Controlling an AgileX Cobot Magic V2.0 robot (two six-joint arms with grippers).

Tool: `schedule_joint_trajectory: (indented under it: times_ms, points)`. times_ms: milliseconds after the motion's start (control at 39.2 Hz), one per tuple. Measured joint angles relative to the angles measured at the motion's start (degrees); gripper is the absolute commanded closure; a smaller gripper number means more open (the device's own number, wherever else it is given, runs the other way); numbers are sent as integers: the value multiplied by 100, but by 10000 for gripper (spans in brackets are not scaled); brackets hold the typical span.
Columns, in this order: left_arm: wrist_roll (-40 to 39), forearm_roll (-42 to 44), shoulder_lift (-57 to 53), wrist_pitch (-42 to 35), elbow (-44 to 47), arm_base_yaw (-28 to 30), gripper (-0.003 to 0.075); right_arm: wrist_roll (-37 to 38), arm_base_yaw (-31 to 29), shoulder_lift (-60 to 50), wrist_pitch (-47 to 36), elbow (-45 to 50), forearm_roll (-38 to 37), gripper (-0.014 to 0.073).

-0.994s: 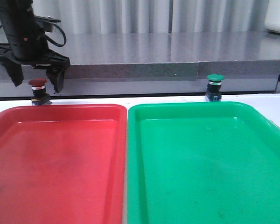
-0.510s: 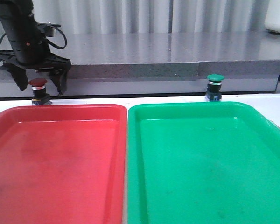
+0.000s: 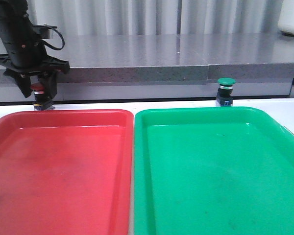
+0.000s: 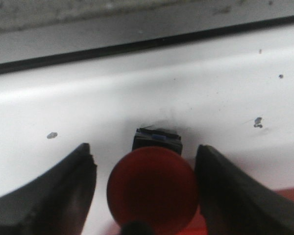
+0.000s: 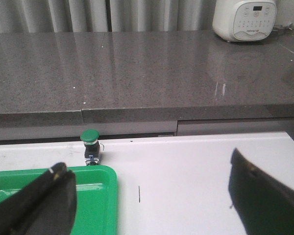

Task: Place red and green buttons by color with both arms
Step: 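Lower the left gripper over the red-capped button and close on it, then lift the red-capped button with the left gripper and lower into red tray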

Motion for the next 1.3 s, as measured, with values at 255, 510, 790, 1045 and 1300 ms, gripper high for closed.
schedule_joint_trajectory:
  times_ms: [255, 510, 790, 1045, 1300]
  points:
    - [34, -24, 0, 14, 0, 0, 686, 0, 0, 0, 0, 0, 0, -52]
    - [59, -24, -45, 32, 0, 0, 694, 0, 0, 0, 0, 0, 0, -52]
    - [59, -45, -878, 239, 0, 0, 691, 0, 0, 0, 0, 0, 0, -52]
    - [59, -321, -1574, 289, 805, -87, 617, 0, 0, 0, 0, 0, 0, -52]
    - [59, -365, -2689, -544, 2762, -581, 610, 0, 0, 0, 0, 0, 0, -52]
